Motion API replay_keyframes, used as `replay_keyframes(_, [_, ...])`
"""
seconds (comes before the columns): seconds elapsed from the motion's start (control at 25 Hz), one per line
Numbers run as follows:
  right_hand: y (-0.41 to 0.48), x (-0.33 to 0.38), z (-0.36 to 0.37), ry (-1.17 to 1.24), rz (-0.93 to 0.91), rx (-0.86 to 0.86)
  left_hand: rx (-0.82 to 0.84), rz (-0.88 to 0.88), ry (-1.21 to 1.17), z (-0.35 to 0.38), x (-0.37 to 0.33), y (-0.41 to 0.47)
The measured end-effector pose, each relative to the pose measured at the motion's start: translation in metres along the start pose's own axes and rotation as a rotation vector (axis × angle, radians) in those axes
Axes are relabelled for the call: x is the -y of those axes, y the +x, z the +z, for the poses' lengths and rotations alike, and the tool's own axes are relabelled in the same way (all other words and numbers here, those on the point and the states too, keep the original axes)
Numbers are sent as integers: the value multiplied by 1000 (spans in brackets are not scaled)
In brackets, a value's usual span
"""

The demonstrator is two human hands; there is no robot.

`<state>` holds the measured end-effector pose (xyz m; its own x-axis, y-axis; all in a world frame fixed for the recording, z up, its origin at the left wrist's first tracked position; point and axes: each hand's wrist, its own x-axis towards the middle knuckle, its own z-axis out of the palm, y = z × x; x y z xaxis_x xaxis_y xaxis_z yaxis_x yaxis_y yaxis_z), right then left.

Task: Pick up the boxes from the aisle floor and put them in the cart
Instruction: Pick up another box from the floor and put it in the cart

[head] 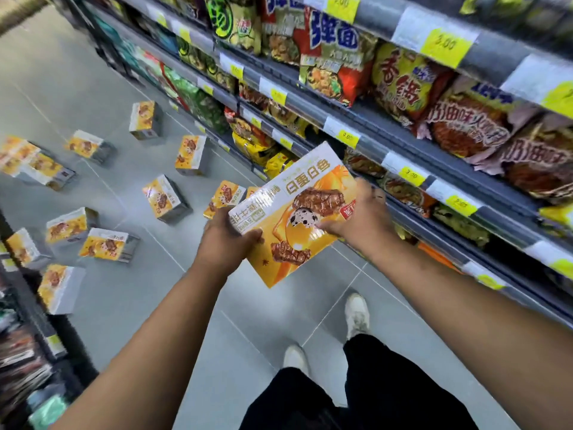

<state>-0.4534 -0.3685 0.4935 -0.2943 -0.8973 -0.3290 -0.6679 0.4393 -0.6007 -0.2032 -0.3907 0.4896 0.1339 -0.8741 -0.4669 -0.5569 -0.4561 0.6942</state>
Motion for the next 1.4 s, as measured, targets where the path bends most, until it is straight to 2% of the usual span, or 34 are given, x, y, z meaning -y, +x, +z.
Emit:
replay_keyframes(0.24, [-72,-43,-39,122,121,-202,151,197,92,18,-50,-53])
replay_keyframes(0.48, [-170,-107,-81,253,341,-398,359,383,216,78,-83,-111])
replay_keyframes(0.72, [-283,-196,-123,374,574,-592,570,639,425,177,-113,-207])
replay_keyframes(1.12, [-469,-363,-196,452,831,-830,855,733,505,361,-127,-415])
replay_keyframes(1.4, [-577,-447,-225,510,1055,-1053,1029,997,629,477,-139,-533])
